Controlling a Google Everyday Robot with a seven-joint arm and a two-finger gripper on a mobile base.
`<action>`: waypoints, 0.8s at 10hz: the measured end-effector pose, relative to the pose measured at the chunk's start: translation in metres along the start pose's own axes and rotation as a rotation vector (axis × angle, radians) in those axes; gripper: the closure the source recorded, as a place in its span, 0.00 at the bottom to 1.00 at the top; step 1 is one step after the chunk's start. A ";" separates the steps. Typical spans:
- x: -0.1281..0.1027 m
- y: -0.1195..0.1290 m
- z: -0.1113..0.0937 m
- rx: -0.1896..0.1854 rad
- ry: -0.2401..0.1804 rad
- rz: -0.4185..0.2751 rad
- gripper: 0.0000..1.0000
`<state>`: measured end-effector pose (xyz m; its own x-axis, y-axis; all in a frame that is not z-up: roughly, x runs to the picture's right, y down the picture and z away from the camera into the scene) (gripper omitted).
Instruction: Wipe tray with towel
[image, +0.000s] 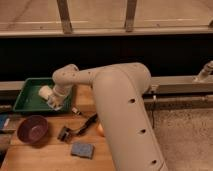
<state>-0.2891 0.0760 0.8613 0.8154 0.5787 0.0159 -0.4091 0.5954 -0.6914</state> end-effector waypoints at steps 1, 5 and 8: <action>-0.007 -0.003 0.001 0.001 0.006 -0.011 1.00; -0.020 -0.019 0.032 -0.102 0.099 -0.030 1.00; -0.002 -0.026 0.053 -0.155 0.202 -0.008 1.00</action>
<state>-0.3022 0.0889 0.9171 0.8902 0.4415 -0.1122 -0.3473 0.4983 -0.7944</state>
